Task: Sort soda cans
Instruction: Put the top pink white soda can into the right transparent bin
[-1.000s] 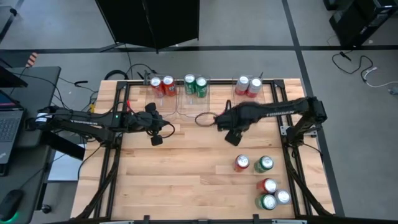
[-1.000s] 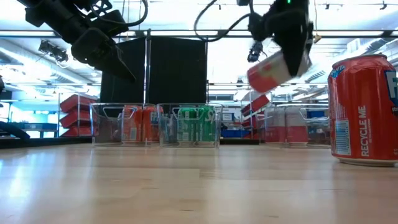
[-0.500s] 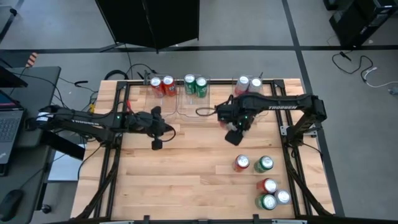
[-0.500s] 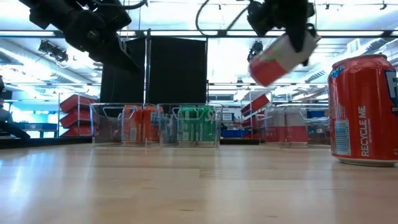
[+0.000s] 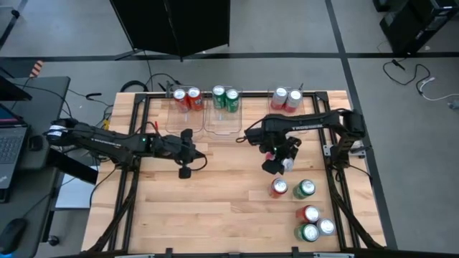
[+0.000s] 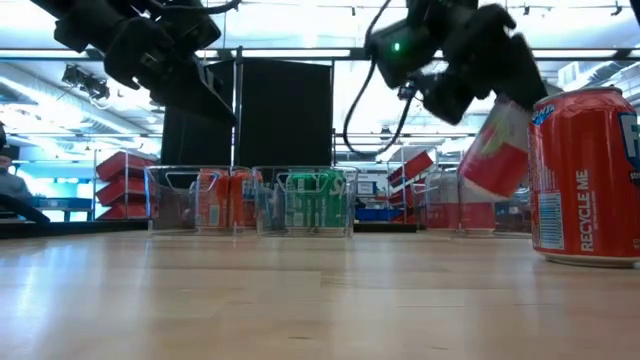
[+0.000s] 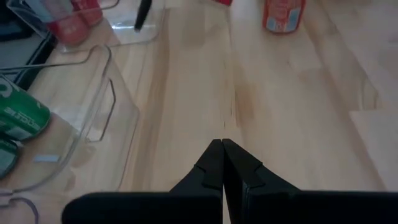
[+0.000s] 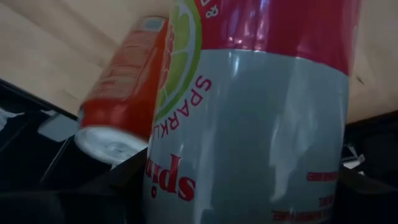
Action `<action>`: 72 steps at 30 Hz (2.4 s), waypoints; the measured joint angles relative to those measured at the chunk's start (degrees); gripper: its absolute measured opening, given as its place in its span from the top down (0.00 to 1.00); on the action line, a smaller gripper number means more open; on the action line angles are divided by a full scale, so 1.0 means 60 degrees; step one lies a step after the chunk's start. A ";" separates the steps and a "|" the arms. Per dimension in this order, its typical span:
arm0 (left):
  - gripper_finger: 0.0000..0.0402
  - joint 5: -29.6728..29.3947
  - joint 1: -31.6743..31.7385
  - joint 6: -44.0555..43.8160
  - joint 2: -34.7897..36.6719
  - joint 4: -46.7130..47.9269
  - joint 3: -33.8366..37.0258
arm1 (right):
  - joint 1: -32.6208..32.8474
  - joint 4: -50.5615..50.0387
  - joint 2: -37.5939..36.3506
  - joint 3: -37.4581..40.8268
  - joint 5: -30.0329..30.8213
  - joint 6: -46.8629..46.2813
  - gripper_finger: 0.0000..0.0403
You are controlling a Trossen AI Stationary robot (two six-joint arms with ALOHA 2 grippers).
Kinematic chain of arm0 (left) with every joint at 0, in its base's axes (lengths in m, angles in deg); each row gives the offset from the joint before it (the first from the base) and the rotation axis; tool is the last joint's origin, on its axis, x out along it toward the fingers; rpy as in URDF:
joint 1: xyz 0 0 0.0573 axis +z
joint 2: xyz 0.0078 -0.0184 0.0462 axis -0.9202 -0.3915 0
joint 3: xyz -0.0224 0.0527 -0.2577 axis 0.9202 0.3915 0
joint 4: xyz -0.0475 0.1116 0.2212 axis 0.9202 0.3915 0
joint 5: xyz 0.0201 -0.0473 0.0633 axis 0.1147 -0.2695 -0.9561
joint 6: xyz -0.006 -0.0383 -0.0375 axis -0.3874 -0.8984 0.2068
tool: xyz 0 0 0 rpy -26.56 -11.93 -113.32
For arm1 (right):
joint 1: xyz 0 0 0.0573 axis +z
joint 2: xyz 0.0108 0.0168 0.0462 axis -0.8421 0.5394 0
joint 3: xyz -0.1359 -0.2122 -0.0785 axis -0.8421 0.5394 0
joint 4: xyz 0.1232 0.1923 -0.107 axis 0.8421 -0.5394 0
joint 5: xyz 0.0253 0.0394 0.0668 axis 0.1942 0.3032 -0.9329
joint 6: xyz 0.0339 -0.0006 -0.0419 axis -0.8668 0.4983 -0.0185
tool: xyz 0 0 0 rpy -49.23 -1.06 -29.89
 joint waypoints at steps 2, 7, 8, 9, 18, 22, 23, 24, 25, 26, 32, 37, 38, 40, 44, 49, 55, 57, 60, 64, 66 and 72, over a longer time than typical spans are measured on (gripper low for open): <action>1.00 0.0000 0.0000 0.0082 -0.0038 0.0041 0.0000 | -0.0220 0.0034 0.0100 0.0095 -0.0012 0.0099 0.30; 1.00 0.0004 0.0000 0.0061 -0.0069 -0.0036 -0.0004 | -0.0712 0.0108 0.0159 0.0193 -0.0067 0.0256 0.30; 1.00 0.0004 0.0000 0.0044 -0.0070 -0.0022 -0.0004 | -0.0808 0.0092 0.0159 0.0260 -0.0071 0.0257 0.30; 1.00 0.0004 0.0000 0.0039 -0.0070 -0.0019 -0.0004 | -0.0888 0.0073 0.0159 0.0340 -0.0072 0.0257 0.30; 1.00 0.0015 -0.0154 -0.0140 -0.0070 -0.0109 -0.0004 | -0.1166 0.0231 0.0159 0.1564 -0.0282 0.0504 0.30; 1.00 0.0015 -0.0272 -0.0168 -0.0067 -0.0113 -0.0004 | -0.1166 0.0479 0.0159 0.1903 -0.0286 0.0508 0.30; 1.00 0.0015 -0.0300 -0.0173 -0.0067 -0.0125 -0.0004 | -0.1166 0.0527 0.0159 0.1969 -0.0282 0.0508 0.30; 1.00 0.0015 -0.0315 -0.0175 -0.0067 -0.0147 -0.0004 | -0.1166 0.0600 0.0159 0.2026 -0.0282 0.0508 0.30; 1.00 0.0015 -0.0323 -0.0176 -0.0067 -0.0150 -0.0004 | -0.1166 0.0671 0.0159 0.2064 -0.0282 0.0508 0.30; 1.00 0.0015 -0.0324 -0.0196 -0.0067 -0.0145 -0.0004 | -0.1166 0.0739 0.0159 0.2088 -0.0282 0.0508 0.30; 1.00 0.0015 -0.0324 -0.0210 -0.0067 -0.0141 -0.0004 | -0.1166 0.1012 0.0154 0.2096 -0.0262 0.0565 0.15; 1.00 0.0015 -0.0324 -0.0213 -0.0067 -0.0095 -0.0004 | -0.1177 0.1005 0.0145 0.2093 -0.0267 0.0577 0.12; 1.00 0.0015 -0.0324 -0.0213 -0.0067 -0.0094 -0.0004 | -0.1177 0.1014 0.0145 0.2089 -0.0267 0.0584 0.13; 1.00 0.0015 -0.0323 -0.0213 -0.0067 -0.0094 -0.0004 | -0.1177 0.1024 0.0145 0.2089 -0.0264 0.0689 0.13; 1.00 0.0015 -0.0321 -0.0213 -0.0067 -0.0094 -0.0004 | -0.1201 0.1026 0.0145 0.2089 -0.0288 0.0724 0.14; 1.00 0.0015 -0.0321 -0.0213 -0.0067 -0.0091 -0.0004 | -0.1345 0.1020 0.0145 0.2089 -0.0330 0.0758 0.13; 1.00 0.0015 -0.0321 -0.0213 -0.0067 -0.0072 -0.0004 | -0.1479 0.1015 0.0145 0.2085 -0.0333 0.1007 0.15; 1.00 0.0015 -0.0321 -0.0204 -0.0067 -0.0076 -0.0004 | -0.1479 0.0966 0.0145 0.2085 -0.0332 0.1108 0.17; 1.00 0.0015 -0.0321 -0.0166 -0.0067 -0.0082 -0.0004 | -0.1418 0.0743 0.0145 0.1993 -0.0092 0.1182 0.23; 1.00 0.0015 -0.0321 -0.0163 -0.0067 -0.0078 -0.0004 | -0.1025 0.0191 0.0074 0.1498 0.1235 0.1403 0.41; 1.00 0.0015 -0.0321 -0.0158 -0.0067 -0.0080 -0.0004 | -0.0740 0.0044 -0.0087 0.1164 0.1992 0.1397 0.54; 1.00 0.0025 -0.0321 -0.0165 -0.0063 0.0115 -0.0004 | 0.0427 0.0883 -0.1393 0.1151 0.3470 0.0435 0.96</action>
